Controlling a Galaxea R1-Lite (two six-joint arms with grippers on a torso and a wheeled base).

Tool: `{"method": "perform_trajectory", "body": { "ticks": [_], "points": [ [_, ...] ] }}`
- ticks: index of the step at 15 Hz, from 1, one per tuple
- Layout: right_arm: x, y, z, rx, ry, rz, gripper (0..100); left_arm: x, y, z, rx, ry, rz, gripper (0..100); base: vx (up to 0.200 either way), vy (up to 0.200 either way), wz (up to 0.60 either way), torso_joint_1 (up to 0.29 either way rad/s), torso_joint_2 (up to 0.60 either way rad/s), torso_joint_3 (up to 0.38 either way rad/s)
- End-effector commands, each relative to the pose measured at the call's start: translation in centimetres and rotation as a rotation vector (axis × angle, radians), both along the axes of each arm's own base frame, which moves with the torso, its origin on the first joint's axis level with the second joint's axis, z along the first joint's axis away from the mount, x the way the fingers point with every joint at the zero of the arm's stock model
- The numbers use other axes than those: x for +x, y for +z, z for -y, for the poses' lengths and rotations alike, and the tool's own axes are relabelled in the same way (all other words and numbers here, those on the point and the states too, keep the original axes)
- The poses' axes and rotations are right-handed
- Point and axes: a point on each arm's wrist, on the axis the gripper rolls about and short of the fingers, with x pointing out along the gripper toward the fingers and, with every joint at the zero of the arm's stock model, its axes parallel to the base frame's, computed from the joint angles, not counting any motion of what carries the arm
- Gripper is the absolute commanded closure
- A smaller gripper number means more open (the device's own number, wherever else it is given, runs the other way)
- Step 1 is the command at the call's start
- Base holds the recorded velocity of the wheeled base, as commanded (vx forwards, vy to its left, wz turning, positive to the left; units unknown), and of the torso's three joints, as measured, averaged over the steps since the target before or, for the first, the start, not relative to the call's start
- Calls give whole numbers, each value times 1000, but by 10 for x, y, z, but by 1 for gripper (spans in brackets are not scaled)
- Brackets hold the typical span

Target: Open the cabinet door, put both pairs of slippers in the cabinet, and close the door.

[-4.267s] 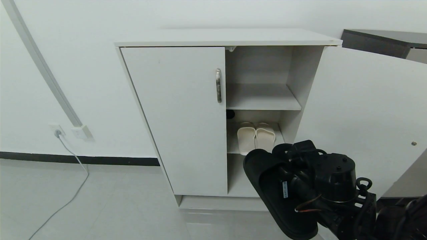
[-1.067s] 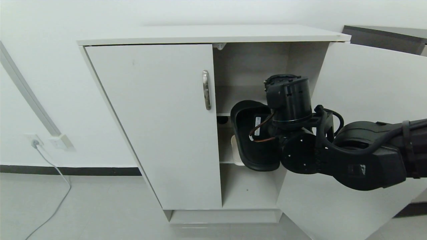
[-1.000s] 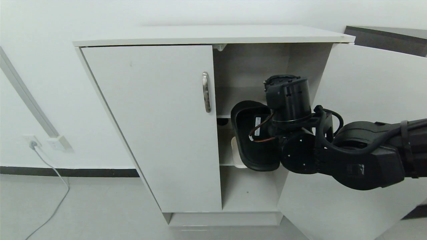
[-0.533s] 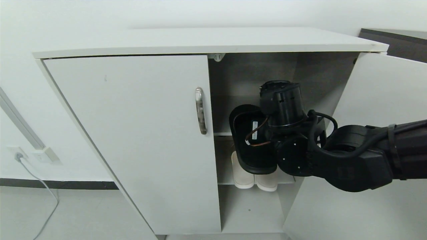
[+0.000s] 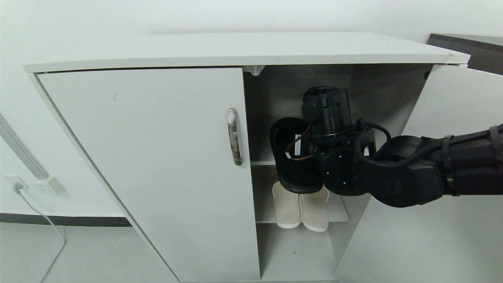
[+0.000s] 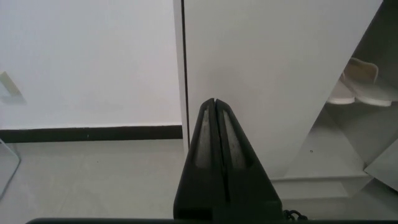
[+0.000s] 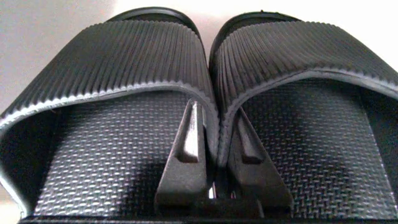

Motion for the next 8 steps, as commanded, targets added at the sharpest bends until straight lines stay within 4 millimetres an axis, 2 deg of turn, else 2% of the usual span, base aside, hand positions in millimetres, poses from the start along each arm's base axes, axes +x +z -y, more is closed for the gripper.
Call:
{"method": "perform_trajectory", "body": {
  "ticks": [1, 4, 8],
  "points": [
    [20, 1, -2, -3, -31, 0, 100, 0, 0, 0, 0, 0, -1, 100, 0, 0, 0, 0, 0, 0],
    [36, 5, 1, 11, -57, 12, 100, 0, 0, 0, 0, 0, -1, 100, 0, 0, 0, 0, 0, 0],
    [40, 6, 3, 19, -38, 10, 100, 0, 0, 0, 0, 0, -1, 100, 0, 0, 0, 0, 0, 0]
  ]
}}
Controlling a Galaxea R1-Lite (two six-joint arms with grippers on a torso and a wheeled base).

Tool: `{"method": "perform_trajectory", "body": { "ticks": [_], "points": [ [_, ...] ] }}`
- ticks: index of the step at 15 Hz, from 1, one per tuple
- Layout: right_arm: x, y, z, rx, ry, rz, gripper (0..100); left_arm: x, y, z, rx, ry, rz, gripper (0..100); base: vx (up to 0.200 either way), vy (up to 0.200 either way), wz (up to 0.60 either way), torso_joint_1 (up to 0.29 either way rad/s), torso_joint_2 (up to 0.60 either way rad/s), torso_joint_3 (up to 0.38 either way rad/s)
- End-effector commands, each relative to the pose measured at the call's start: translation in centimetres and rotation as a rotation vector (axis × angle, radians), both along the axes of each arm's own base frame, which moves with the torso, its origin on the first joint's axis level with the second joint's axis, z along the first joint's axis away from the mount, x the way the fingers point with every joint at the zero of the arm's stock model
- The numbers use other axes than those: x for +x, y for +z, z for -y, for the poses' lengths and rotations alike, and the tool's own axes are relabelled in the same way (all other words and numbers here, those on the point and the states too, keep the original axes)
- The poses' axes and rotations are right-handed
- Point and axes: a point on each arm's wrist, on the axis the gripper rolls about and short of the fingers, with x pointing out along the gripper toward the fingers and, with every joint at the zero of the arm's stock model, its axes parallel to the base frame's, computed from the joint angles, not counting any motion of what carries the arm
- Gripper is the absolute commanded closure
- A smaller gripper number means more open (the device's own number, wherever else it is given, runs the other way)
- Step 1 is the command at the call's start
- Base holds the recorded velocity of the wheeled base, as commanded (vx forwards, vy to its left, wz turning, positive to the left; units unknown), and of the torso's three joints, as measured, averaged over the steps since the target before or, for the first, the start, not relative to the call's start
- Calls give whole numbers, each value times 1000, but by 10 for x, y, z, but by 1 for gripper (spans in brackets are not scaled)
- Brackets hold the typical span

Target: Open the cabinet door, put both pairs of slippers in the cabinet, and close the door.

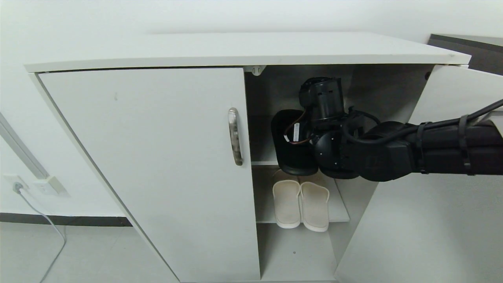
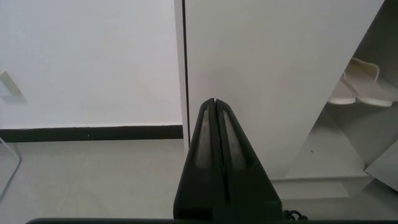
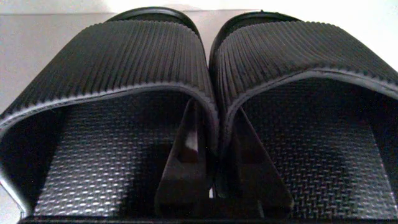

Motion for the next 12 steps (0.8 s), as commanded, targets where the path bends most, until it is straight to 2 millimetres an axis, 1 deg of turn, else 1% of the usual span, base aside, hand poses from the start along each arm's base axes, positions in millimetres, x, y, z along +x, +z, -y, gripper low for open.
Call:
{"method": "perform_trajectory", "body": {
  "ticks": [1, 3, 12],
  "points": [
    [6, -4, 1, -4, -3, -7, 100, 0, 0, 0, 0, 0, -1, 100, 0, 0, 0, 0, 0, 0],
    [7, -5, 2, 1, 17, -13, 100, 0, 0, 0, 0, 0, -1, 100, 0, 0, 0, 0, 0, 0],
    [11, -12, 2, -8, 11, -26, 100, 0, 0, 0, 0, 0, -1, 100, 0, 0, 0, 0, 0, 0]
  ]
}}
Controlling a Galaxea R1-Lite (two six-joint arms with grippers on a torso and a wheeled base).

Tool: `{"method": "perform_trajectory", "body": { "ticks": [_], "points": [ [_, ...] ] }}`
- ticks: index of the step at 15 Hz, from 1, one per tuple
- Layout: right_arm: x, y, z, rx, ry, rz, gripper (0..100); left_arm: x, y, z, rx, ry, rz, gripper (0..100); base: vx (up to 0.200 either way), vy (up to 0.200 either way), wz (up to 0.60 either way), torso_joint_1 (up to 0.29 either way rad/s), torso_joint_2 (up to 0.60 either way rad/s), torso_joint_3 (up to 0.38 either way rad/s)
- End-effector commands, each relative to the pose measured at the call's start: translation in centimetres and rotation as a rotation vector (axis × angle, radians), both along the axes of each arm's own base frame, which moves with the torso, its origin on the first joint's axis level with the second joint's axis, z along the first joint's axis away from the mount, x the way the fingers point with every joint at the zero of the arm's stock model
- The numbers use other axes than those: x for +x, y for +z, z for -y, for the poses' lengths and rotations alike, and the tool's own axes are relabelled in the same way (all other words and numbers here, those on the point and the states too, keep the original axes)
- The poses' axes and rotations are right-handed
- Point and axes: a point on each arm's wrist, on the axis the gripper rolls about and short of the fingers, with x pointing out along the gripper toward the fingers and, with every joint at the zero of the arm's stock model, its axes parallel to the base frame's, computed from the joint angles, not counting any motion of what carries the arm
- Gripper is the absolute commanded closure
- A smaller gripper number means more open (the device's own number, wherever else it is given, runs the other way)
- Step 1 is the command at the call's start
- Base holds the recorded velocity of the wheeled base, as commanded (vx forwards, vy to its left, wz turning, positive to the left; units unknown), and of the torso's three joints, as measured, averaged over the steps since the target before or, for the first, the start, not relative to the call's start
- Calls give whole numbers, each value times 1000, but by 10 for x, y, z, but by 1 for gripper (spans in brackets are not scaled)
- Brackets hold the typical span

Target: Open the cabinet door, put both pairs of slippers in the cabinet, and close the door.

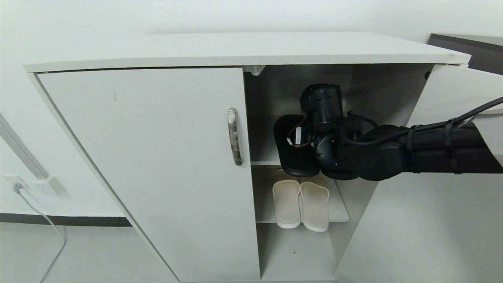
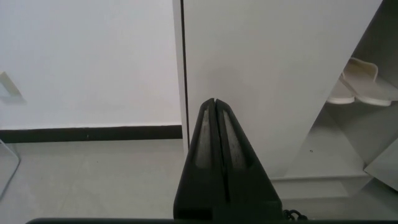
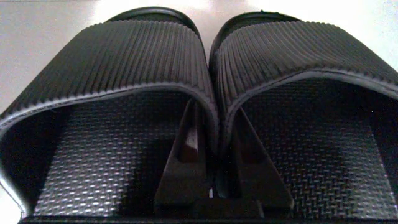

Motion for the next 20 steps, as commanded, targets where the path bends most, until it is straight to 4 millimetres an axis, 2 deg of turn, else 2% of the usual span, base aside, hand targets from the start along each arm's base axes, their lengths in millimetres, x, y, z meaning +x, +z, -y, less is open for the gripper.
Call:
{"method": "perform_trajectory", "body": {
  "ticks": [1, 2, 3, 5, 8, 12, 15, 19, 20],
  "points": [
    [0, -1, 0, -2, 0, -2, 100, 0, 0, 0, 0, 1, 0, 100, 0, 0, 0, 0, 0, 0],
    [0, -1, 0, 0, 0, -2, 100, 0, 0, 0, 0, 1, -1, 100, 0, 0, 0, 0, 0, 0],
    [0, -1, 0, 0, 0, -2, 0, 0, 0, 0, 0, 1, -1, 100, 0, 0, 0, 0, 0, 0],
    [-4, -2, 1, -7, 2, -8, 0, 0, 0, 0, 0, 1, -1, 100, 0, 0, 0, 0, 0, 0],
    [-24, 2, 7, -9, 15, -17, 0, 0, 0, 0, 0, 1, -1, 100, 0, 0, 0, 0, 0, 0],
    [-75, 12, 17, 8, 81, 2, 0, 0, 0, 0, 0, 1, -1, 100, 0, 0, 0, 0, 0, 0],
    [-117, 8, 28, 20, 121, 29, 0, 0, 0, 0, 0, 1, -1, 100, 0, 0, 0, 0, 0, 0],
    [-154, 0, 44, 41, 188, 44, 0, 0, 0, 0, 0, 1, -1, 100, 0, 0, 0, 0, 0, 0],
    [-158, 0, 43, 40, 200, 46, 0, 0, 0, 0, 0, 2, -1, 100, 0, 0, 0, 0, 0, 0]
  ]
}}
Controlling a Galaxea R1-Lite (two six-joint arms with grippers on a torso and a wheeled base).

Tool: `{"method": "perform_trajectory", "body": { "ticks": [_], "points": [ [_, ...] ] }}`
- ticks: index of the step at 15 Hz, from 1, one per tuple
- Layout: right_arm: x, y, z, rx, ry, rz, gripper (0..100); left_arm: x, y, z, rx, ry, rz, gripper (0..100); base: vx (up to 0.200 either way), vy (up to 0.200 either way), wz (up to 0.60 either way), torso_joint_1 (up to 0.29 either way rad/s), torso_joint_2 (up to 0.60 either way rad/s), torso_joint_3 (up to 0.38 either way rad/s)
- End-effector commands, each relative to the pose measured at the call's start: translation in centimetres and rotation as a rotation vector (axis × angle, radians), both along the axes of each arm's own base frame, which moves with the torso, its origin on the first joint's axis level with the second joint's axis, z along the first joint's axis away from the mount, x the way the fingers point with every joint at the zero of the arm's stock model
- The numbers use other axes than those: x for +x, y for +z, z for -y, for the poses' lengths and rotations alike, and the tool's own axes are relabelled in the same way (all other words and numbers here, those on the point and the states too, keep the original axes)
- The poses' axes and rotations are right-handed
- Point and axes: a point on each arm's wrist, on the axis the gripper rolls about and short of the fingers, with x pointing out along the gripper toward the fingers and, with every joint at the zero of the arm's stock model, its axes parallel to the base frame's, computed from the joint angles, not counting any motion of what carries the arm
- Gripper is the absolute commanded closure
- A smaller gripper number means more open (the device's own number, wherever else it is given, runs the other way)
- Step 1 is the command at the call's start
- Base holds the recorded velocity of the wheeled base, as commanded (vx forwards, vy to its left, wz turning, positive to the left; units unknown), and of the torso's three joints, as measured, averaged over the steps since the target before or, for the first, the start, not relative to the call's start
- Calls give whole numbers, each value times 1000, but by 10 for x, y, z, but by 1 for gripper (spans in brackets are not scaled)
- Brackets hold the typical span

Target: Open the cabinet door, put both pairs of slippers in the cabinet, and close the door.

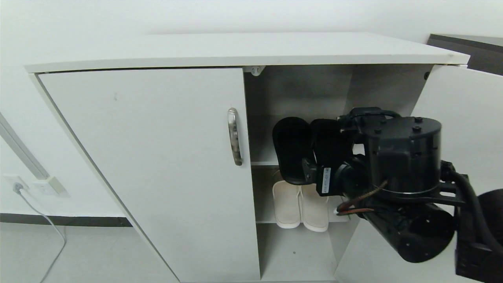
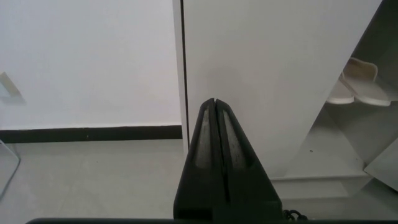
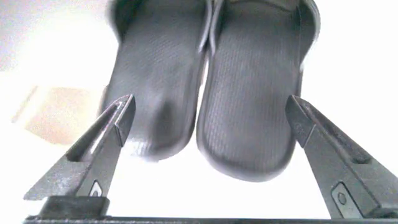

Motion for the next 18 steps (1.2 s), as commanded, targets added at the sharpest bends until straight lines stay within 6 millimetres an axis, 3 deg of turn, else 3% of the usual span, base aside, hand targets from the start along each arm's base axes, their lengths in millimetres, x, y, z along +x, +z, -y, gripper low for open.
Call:
{"method": "perform_trajectory", "body": {
  "ticks": [1, 5, 12, 18],
  "points": [
    [-15, 7, 8, 22, 24, 16, 100, 0, 0, 0, 0, 0, 0, 100, 0, 0, 0, 0, 0, 0],
    [-10, -4, 2, -5, 26, -7, 100, 0, 0, 0, 0, 2, -1, 100, 0, 0, 0, 0, 0, 0],
    [-9, -7, 0, -2, 24, -2, 100, 0, 0, 0, 0, 0, -1, 100, 0, 0, 0, 0, 0, 0],
    [-9, -15, 0, -26, 24, -17, 100, 0, 0, 0, 0, 0, -1, 100, -200, 0, 0, 5, 6, 3]
  ]
}}
